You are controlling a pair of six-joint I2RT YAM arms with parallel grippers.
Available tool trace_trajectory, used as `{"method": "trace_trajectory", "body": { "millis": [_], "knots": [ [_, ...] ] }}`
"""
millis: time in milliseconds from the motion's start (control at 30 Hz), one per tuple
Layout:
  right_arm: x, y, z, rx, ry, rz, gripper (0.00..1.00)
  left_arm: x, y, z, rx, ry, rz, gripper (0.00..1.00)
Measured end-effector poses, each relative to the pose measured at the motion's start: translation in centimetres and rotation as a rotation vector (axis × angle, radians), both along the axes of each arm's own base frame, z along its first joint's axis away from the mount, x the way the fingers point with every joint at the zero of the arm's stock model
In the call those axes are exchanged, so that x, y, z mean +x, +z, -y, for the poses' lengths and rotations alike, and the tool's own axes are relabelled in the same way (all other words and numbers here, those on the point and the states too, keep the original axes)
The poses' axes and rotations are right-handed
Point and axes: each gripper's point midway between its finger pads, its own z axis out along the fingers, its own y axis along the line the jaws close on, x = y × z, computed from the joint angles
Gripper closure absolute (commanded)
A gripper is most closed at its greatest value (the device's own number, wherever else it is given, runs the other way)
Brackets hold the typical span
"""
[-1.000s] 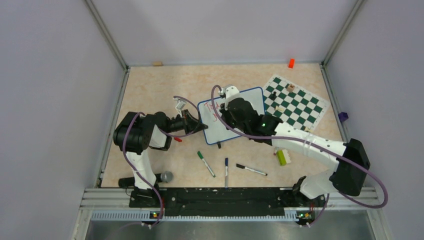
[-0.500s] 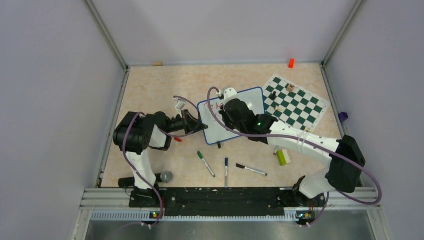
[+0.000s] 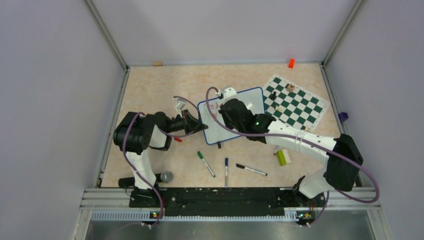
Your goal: Write a sentence on the whiteboard
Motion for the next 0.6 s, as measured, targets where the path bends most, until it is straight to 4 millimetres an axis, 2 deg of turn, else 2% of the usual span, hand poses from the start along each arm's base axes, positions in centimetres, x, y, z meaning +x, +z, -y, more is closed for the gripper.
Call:
{"method": "trace_trajectory", "body": {
  "millis": [600],
  "knots": [
    [0.22,-0.77,-0.42,-0.027,0.016,-0.009,1.00,0.10,-0.07,-0.04,0.000,0.006,-0.007,1.00]
  ]
}}
